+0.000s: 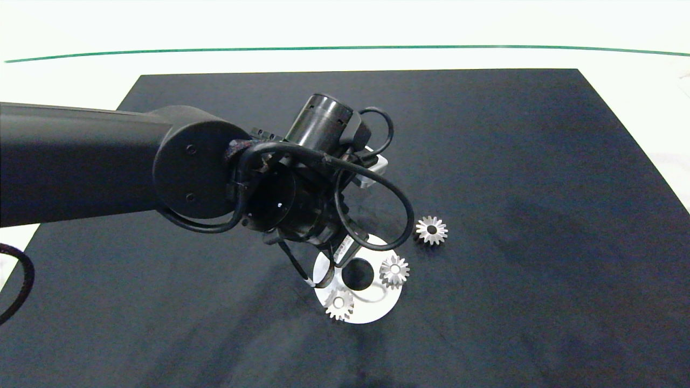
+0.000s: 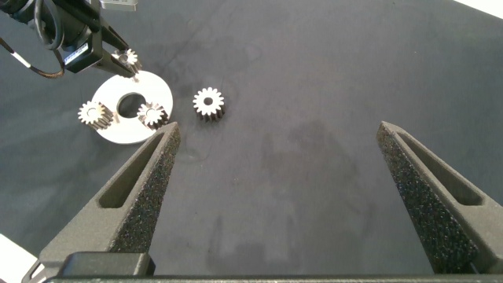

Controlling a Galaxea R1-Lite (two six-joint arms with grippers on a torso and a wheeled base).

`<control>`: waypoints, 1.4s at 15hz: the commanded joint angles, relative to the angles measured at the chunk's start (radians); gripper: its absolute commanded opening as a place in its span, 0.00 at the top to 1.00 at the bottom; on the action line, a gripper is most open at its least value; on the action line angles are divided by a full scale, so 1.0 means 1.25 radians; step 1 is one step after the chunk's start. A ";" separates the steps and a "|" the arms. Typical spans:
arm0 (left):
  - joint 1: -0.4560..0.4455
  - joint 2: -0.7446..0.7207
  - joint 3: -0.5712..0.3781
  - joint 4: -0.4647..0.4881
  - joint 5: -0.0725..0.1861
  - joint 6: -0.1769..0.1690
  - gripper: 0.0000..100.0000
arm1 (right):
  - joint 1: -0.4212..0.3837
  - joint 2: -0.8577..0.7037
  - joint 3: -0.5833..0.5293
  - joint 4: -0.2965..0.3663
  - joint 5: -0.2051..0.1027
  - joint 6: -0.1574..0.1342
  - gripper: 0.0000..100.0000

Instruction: Remove an incorrectly installed larger gear and replace it with the correct smaller gear

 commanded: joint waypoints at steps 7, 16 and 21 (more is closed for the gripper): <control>0.002 0.009 0.011 0.003 0.035 0.003 0.72 | 0.000 -0.003 0.001 0.001 -0.001 -0.002 0.00; -0.015 0.022 0.005 -0.003 0.039 0.001 0.72 | 0.000 -0.004 0.000 0.002 0.004 -0.002 0.00; -0.014 0.027 0.006 -0.013 0.039 0.005 0.72 | 0.000 -0.003 0.001 0.002 0.005 -0.002 0.00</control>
